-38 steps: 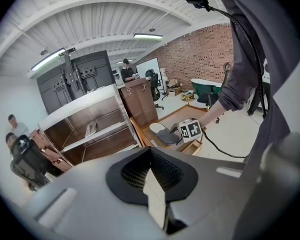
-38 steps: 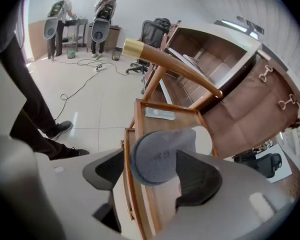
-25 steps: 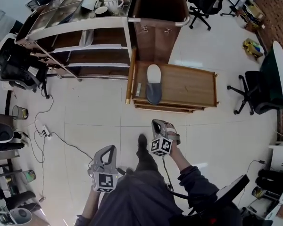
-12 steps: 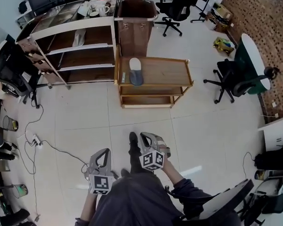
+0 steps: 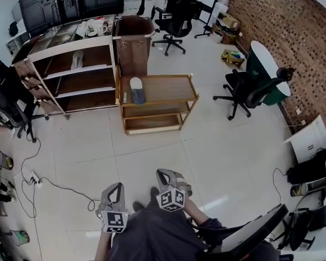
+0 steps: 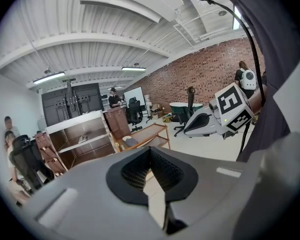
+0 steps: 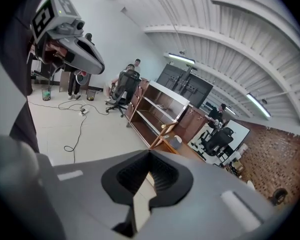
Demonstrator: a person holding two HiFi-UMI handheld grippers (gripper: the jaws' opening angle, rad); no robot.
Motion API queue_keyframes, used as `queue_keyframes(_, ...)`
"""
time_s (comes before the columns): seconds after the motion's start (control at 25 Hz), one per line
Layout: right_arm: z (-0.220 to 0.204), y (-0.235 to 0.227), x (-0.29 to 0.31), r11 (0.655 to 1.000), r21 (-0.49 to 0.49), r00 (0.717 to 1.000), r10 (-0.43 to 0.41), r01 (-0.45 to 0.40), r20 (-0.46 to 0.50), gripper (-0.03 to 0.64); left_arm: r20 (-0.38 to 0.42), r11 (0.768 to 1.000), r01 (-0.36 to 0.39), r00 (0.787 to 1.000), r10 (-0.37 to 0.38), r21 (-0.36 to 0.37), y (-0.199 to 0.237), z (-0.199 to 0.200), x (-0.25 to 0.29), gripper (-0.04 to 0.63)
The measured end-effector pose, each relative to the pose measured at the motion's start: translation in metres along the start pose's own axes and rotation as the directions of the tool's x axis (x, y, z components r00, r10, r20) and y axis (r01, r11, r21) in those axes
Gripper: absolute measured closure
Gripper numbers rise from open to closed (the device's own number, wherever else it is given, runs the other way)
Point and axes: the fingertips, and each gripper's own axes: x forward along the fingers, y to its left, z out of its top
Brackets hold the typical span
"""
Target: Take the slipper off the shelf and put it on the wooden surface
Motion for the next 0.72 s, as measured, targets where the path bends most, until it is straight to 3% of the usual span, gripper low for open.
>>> queue_keyframes(0.4,0.011,-0.001,-0.03,0.994,-0.109,0.996,0.004,0.007,0.092,0.615,-0.018,0.999,0.034,0.999,-0.033,0.024,-0.033,0.001,-0.001,0.579)
queue_keyframes(0.72,0.032,-0.016,-0.037,0.995,-0.091,0.991,-0.027,0.04,0.134,0.615,-0.018,0.999,0.038,0.999,-0.037,0.031,-0.035,0.005,0.003,0.58)
